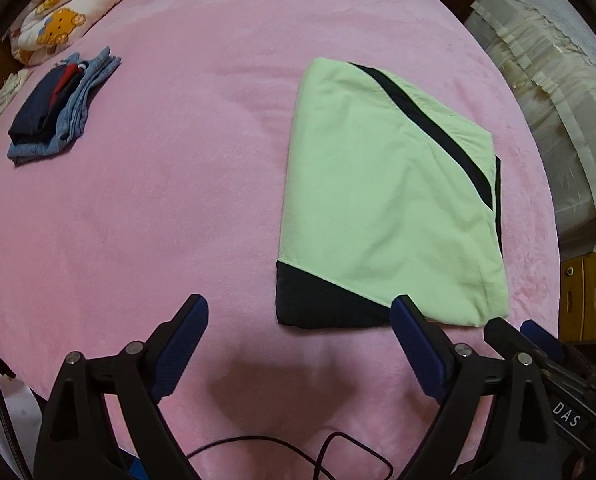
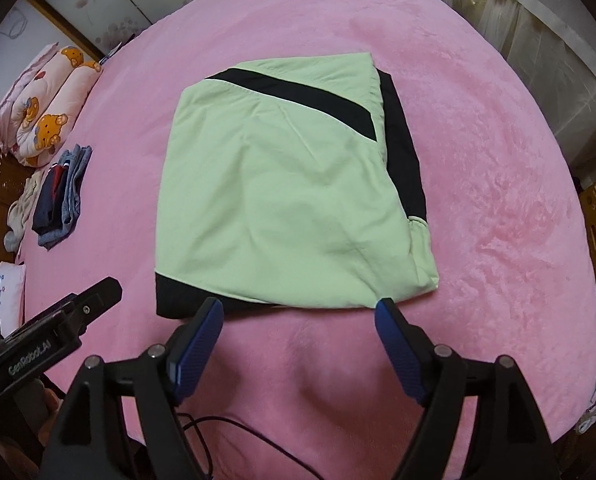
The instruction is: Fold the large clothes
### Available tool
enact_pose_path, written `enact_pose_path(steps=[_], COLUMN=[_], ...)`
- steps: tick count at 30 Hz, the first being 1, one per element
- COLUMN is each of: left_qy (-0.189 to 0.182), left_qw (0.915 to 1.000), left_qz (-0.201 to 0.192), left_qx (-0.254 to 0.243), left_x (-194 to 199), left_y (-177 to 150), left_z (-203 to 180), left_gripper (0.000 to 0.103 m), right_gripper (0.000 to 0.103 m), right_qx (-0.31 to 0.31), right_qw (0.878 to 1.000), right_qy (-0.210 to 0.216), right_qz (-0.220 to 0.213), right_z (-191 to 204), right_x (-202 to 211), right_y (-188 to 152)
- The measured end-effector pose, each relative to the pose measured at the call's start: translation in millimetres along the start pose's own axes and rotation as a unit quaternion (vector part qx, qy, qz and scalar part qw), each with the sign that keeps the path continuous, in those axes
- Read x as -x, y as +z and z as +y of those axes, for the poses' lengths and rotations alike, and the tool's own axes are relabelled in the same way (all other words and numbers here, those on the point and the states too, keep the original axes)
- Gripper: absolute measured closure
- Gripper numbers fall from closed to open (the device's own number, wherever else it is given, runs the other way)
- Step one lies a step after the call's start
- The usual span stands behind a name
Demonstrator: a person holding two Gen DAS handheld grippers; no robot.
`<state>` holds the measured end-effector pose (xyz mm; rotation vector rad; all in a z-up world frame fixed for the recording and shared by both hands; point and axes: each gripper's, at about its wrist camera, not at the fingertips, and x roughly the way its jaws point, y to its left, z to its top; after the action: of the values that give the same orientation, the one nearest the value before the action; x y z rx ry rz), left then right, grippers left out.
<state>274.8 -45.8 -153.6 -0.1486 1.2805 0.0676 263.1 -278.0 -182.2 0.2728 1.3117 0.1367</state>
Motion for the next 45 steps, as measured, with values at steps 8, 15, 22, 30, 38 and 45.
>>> enact_pose_path(steps=[8,15,22,30,38,45], left_qy=[0.0,-0.028,-0.031,-0.054,-0.095,-0.121], left_qw=[0.9996,0.9995,0.9991,0.9947,0.9887,0.9849], left_qz=[-0.001,0.016,0.029,0.085,0.107,0.114], left_qx=[-0.028,-0.008,-0.01,0.022,0.044,0.046], left_x=[10,4,-18,-72,-110,-131], left_y=[2,7,12,24,44,61], left_z=[-7,-3,-4,2,18,28], left_gripper=[0.004,0.004,0.004,0.004,0.009,0.029], right_gripper=[0.015,0.006,0.006,0.007,0.007,0.006], right_qx=[0.027,0.029,-0.005,-0.076,-0.207,-0.202], right_qw=[1.0,1.0,1.0,0.996,0.97,0.959], right_qy=[-0.009,-0.006,0.009,0.018,0.125,0.189], right_qz=[-0.008,-0.006,0.016,0.035,0.025,0.058], right_z=[12,13,-6,-58,-140,-160], right_x=[17,19,2,-31,-77,-118], right_y=[5,6,6,16,48,81])
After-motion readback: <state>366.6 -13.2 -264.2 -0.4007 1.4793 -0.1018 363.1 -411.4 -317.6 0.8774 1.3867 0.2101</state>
